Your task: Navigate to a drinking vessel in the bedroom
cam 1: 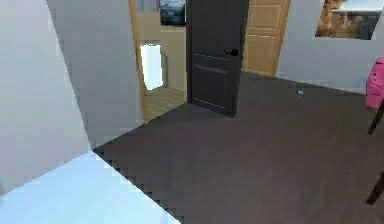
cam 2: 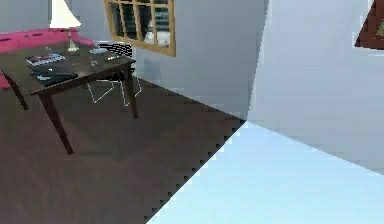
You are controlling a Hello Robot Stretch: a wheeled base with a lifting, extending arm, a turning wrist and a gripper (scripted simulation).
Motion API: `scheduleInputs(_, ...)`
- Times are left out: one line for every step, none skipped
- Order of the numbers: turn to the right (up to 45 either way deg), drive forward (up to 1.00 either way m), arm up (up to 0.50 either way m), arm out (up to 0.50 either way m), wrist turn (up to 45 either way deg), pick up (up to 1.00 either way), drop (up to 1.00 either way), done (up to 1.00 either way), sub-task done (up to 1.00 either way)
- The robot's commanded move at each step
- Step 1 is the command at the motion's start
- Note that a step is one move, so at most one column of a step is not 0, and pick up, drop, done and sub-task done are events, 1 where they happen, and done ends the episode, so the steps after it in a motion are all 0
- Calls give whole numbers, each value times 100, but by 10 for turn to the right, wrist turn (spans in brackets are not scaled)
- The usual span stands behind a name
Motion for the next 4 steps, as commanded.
scheduleInputs(0, 100, 0, 0, 0, 0, 0, 0, 0)
scheduleInputs(30, 0, 0, 0, 0, 0, 0, 0, 0)
scheduleInputs(0, 100, 0, 0, 0, 0, 0, 0, 0)
scheduleInputs(-210, 0, 0, 0, 0, 0, 0, 0, 0)
